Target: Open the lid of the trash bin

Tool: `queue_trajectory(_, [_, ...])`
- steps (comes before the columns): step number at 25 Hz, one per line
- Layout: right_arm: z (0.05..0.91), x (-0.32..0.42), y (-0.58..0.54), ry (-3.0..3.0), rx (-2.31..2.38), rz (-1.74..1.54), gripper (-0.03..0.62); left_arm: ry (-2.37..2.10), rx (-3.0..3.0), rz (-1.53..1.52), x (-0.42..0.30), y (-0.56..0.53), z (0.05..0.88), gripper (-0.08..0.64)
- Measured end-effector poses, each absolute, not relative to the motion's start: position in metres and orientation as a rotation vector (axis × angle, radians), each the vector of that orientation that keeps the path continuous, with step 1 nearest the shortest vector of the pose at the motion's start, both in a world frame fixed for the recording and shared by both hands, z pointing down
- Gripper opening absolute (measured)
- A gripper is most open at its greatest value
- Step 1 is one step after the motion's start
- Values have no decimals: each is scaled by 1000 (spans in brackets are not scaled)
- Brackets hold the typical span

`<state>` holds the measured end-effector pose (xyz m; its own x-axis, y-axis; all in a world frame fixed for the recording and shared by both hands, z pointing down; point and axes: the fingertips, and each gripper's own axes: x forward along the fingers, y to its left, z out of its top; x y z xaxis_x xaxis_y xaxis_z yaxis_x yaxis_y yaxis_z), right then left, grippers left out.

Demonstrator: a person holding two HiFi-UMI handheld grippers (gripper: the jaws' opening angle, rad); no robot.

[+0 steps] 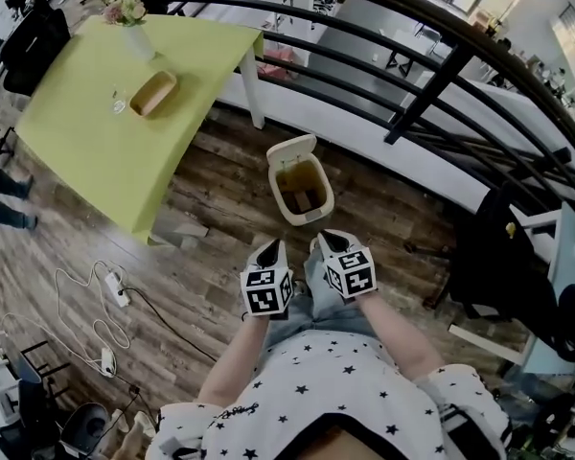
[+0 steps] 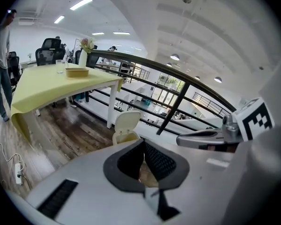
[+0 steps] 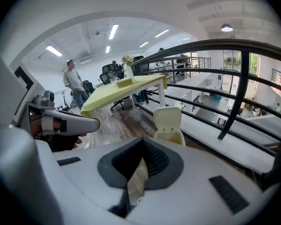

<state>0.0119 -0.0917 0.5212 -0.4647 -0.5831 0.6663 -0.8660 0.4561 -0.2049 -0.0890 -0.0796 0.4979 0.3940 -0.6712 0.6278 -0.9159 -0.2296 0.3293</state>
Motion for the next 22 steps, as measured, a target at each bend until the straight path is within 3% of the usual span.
queue_trajectory(22, [450,8,-74,-2332,1294,667,-6,-1380,2112,417,-104,-63,448,14])
